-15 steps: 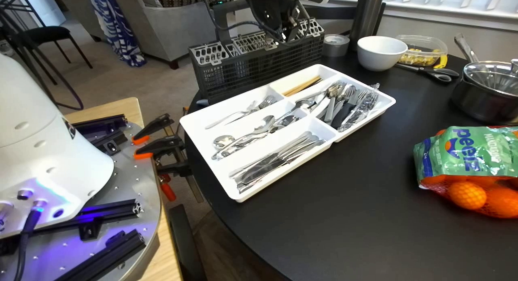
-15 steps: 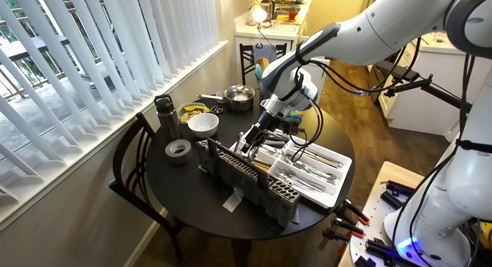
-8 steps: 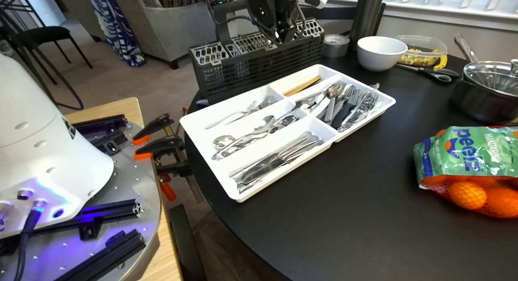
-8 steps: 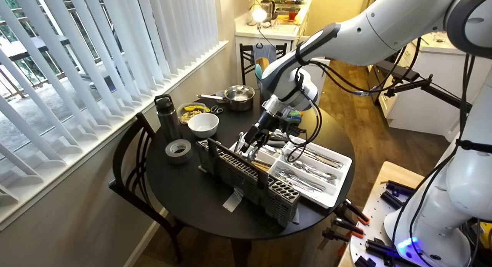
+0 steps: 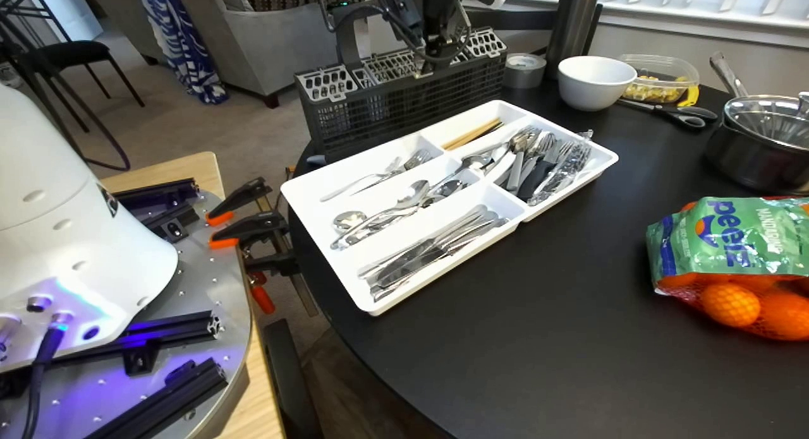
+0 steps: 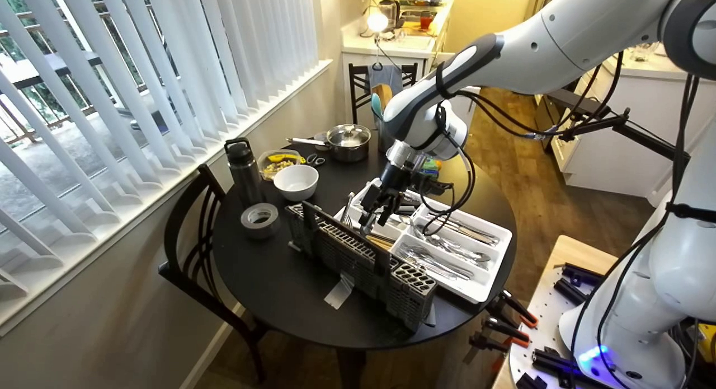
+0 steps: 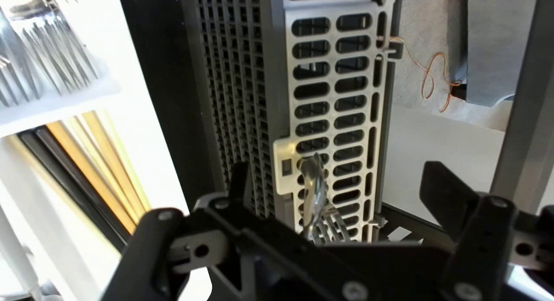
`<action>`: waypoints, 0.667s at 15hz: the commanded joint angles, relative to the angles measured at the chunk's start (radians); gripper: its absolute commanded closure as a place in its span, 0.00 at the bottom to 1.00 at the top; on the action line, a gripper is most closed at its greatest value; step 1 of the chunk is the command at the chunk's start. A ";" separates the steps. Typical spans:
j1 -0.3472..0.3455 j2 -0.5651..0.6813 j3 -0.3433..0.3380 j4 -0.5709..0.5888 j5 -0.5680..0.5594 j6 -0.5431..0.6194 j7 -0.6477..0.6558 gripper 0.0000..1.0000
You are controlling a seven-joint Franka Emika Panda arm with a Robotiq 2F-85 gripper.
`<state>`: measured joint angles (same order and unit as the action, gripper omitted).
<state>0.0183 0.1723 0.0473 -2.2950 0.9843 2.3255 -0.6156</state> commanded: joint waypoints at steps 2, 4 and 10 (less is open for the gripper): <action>-0.003 -0.061 0.001 -0.034 -0.017 -0.005 0.026 0.27; -0.002 -0.066 0.000 -0.034 -0.012 0.007 0.026 0.41; 0.001 -0.057 -0.004 -0.029 -0.027 0.039 0.061 0.80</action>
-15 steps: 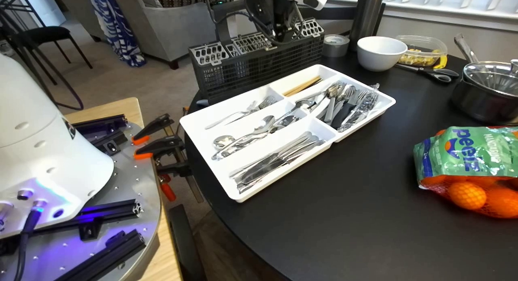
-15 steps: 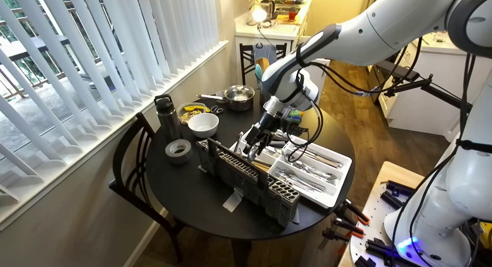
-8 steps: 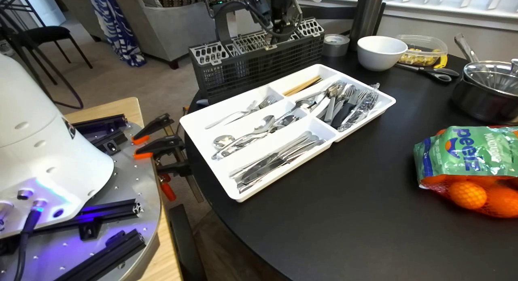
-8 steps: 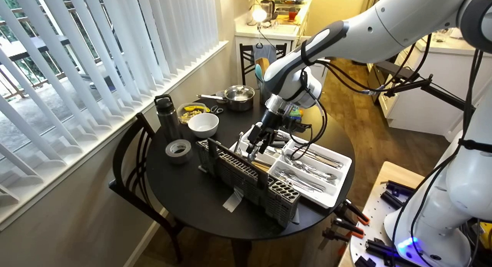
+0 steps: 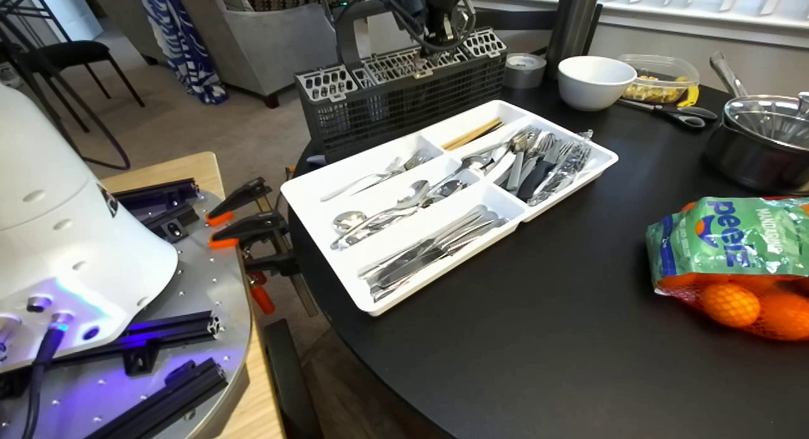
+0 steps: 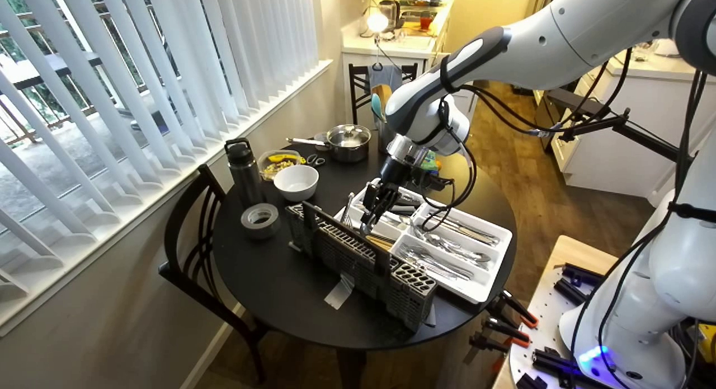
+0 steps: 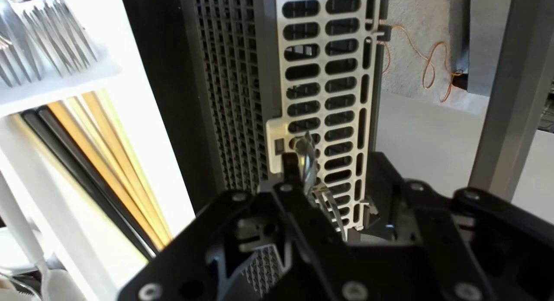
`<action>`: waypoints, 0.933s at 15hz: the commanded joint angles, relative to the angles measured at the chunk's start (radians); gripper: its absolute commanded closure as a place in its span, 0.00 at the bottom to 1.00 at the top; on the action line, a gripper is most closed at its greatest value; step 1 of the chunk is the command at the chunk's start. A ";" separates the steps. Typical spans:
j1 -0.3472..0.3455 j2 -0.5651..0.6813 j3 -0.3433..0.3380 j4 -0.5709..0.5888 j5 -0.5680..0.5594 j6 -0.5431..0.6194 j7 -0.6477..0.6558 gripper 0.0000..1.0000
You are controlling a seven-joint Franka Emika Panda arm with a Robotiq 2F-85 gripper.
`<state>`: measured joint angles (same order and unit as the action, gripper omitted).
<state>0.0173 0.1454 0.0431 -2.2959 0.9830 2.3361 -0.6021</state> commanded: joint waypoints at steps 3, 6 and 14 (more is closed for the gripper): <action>0.006 -0.035 0.002 -0.027 -0.041 0.039 0.064 0.96; 0.007 -0.039 0.009 -0.023 -0.039 0.036 0.052 1.00; 0.021 -0.092 0.024 -0.025 -0.057 0.021 0.040 0.97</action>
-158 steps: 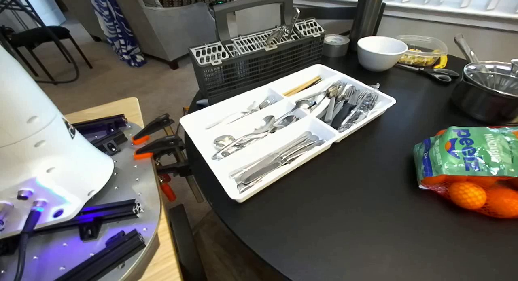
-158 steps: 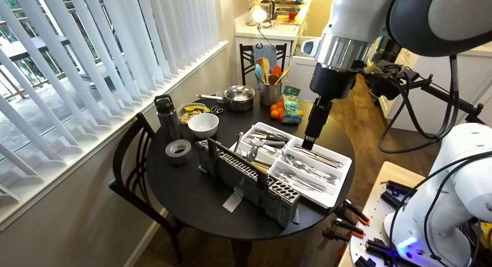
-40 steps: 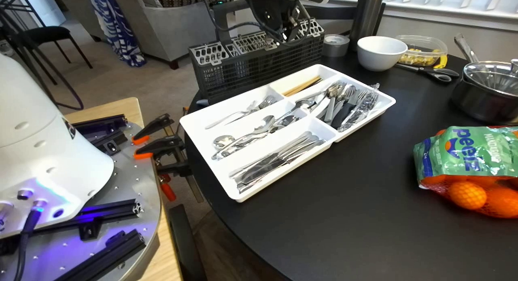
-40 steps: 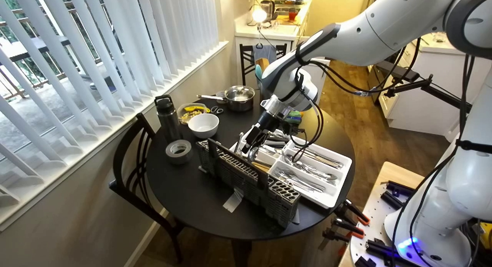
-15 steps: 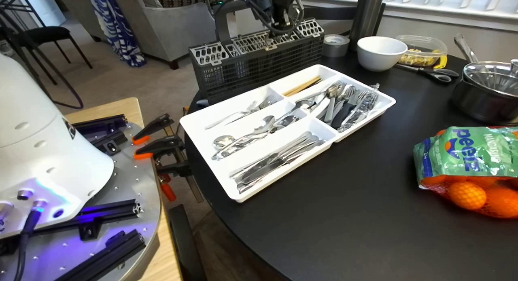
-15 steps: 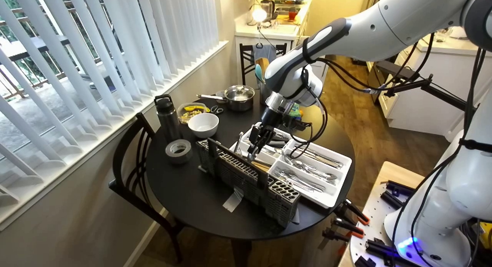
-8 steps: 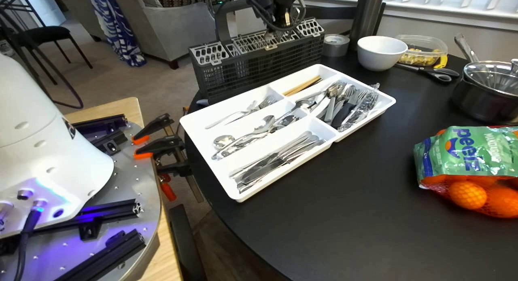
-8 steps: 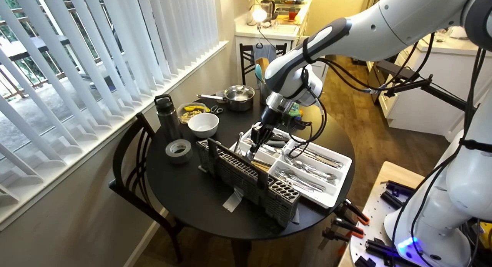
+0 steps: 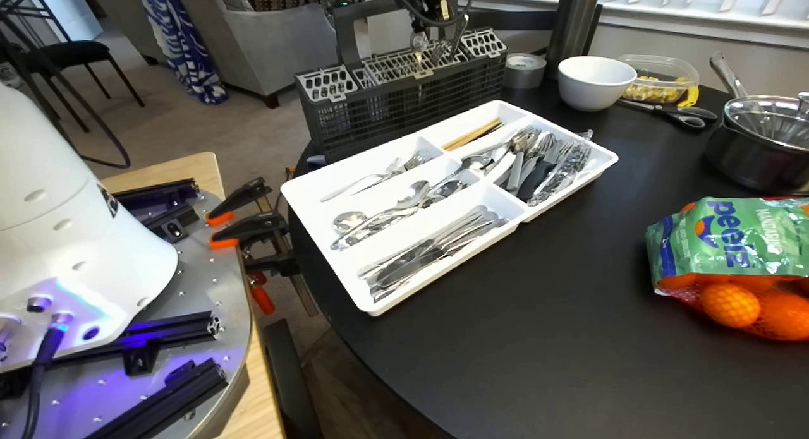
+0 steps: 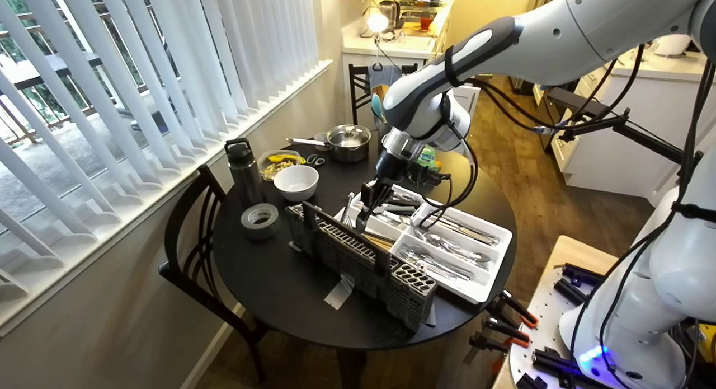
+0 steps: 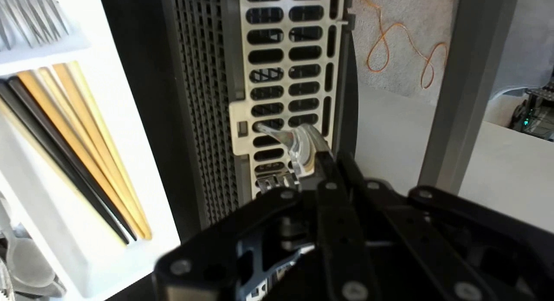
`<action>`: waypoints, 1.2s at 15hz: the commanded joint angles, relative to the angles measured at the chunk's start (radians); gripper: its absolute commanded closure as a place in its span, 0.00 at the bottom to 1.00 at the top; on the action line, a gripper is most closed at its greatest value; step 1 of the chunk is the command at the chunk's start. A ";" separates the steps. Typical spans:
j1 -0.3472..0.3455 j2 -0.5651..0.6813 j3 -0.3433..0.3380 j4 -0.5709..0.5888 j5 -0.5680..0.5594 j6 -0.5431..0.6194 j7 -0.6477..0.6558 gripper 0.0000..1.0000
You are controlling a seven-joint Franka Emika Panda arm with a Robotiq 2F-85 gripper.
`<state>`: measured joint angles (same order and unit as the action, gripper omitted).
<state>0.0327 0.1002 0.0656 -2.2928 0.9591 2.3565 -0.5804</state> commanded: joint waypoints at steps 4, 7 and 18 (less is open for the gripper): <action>0.008 -0.065 0.007 -0.029 -0.049 -0.005 0.010 0.97; 0.017 -0.081 0.010 -0.033 -0.045 -0.002 0.004 0.97; 0.055 -0.217 0.030 -0.093 -0.095 0.028 0.029 0.97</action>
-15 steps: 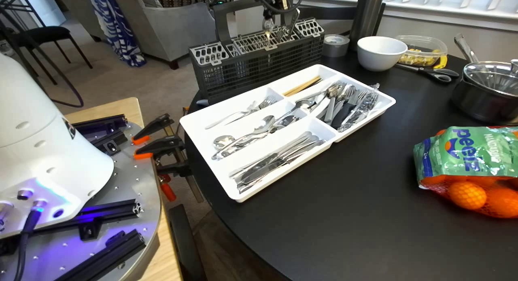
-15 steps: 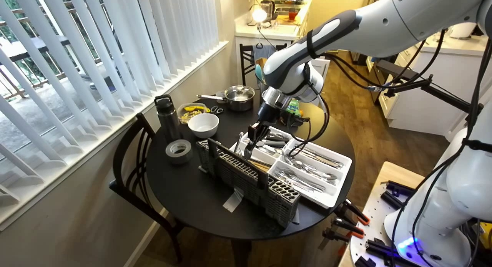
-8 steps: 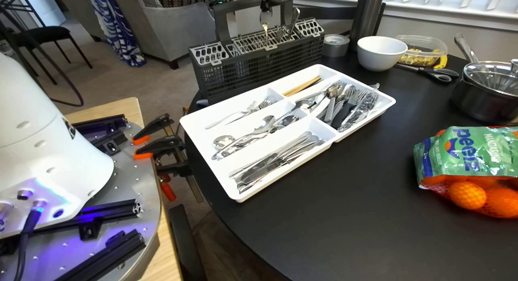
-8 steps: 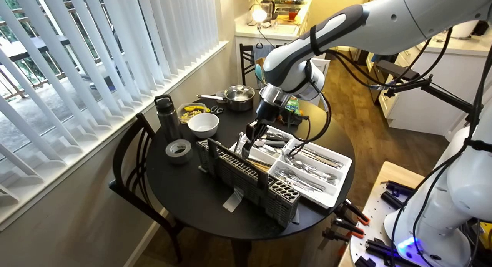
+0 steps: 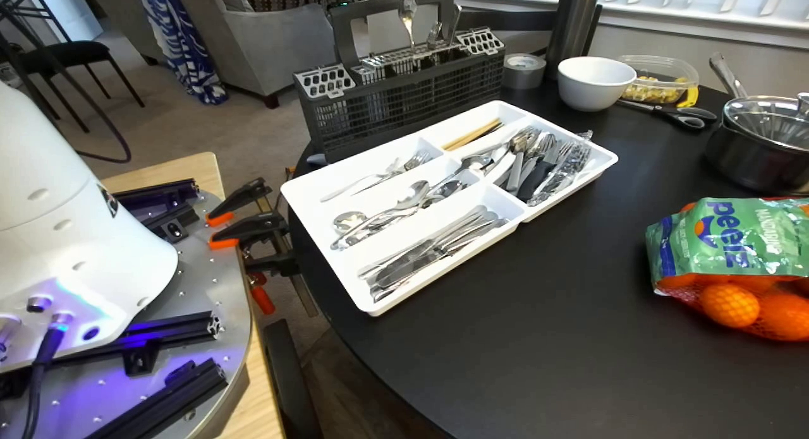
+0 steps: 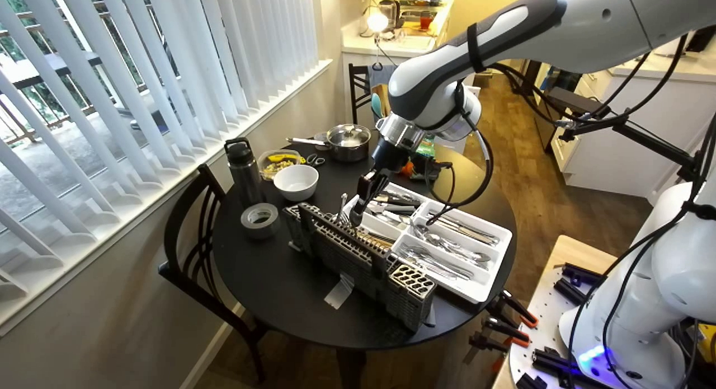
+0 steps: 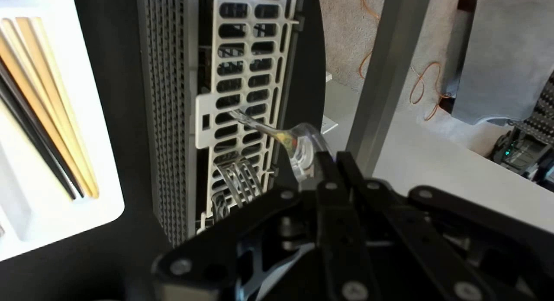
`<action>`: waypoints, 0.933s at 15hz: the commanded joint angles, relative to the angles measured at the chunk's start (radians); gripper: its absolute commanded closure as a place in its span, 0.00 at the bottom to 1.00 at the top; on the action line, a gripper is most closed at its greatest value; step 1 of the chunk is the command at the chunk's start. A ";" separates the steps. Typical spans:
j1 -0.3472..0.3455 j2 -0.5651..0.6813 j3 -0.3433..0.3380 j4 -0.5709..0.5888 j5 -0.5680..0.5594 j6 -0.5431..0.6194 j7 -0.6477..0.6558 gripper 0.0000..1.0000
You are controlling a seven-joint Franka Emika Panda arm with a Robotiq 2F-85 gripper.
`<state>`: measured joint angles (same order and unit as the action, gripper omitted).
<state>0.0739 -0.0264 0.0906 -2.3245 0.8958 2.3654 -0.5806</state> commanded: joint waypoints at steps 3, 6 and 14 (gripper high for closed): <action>0.021 -0.130 0.001 -0.082 -0.031 0.031 0.023 0.97; 0.024 -0.137 -0.004 -0.089 -0.030 0.037 0.023 0.98; 0.016 -0.101 -0.034 -0.065 0.021 0.019 -0.054 0.97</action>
<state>0.0857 -0.1142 0.0813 -2.3871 0.8834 2.4076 -0.5844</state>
